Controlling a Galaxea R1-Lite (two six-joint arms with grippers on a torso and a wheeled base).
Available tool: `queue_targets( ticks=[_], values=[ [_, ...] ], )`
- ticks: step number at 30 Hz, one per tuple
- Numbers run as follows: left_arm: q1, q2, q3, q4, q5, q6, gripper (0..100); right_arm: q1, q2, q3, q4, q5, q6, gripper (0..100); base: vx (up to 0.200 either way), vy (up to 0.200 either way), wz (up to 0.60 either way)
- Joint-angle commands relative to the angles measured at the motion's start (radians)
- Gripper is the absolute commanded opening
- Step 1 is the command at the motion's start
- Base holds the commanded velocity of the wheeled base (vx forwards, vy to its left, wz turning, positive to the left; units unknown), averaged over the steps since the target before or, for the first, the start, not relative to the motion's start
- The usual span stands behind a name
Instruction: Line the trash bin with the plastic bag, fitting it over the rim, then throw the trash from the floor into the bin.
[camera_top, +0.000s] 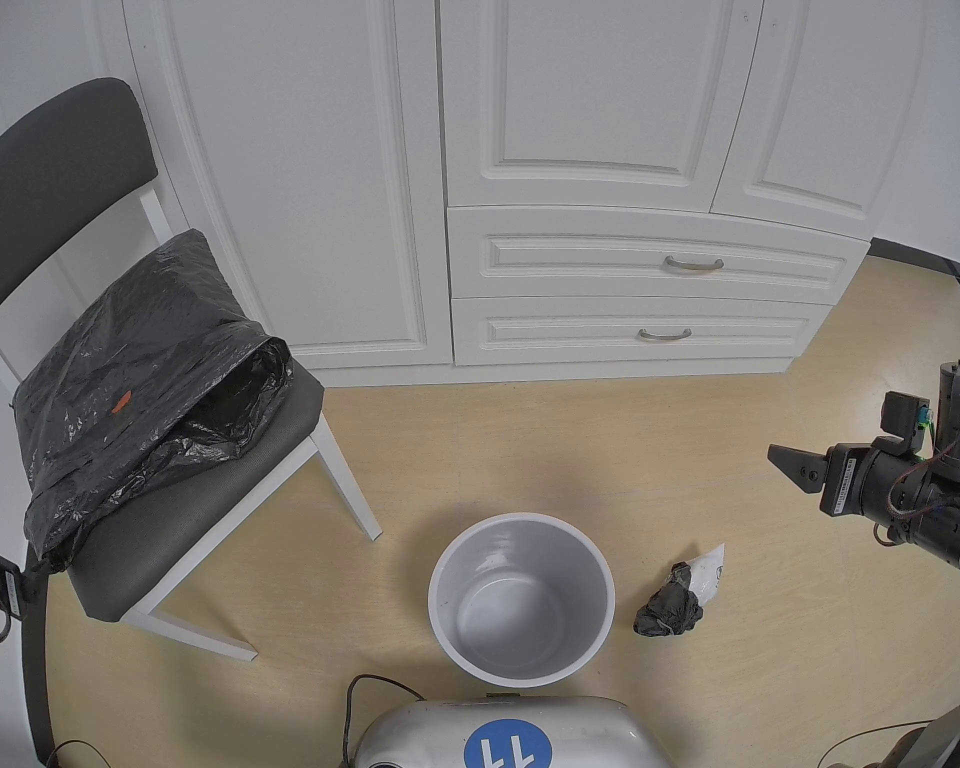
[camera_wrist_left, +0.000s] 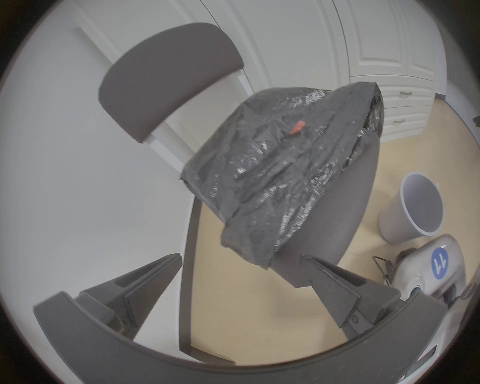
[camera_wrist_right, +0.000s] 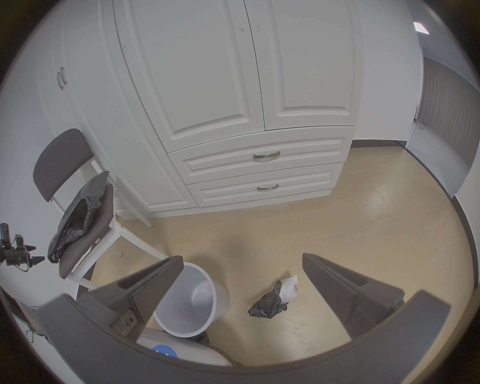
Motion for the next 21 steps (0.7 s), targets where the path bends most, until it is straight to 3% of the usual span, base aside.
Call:
queue_targets(
  ticks=[1, 7, 15, 21],
  values=[
    [-0.078, 0.069, 0.030, -0.004, 0.015, -0.006, 100, 0.005, 0.017, 0.003, -0.001, 0.001, -0.002, 100, 0.000, 0.000, 0.00],
    [-0.130, 0.109, 0.042, -0.022, 0.155, 0.000, 100, 0.005, 0.017, 0.004, -0.002, 0.001, -0.002, 100, 0.000, 0.000, 0.00],
    [-0.146, 0.221, 0.080, -0.194, 0.161, -0.026, 100, 0.006, 0.016, 0.004, -0.002, 0.012, -0.006, 100, 0.000, 0.000, 0.00],
    [-0.146, 0.281, 0.074, -0.245, 0.161, -0.041, 100, 0.006, 0.016, 0.003, -0.002, 0.013, -0.006, 100, 0.000, 0.000, 0.00]
  ],
)
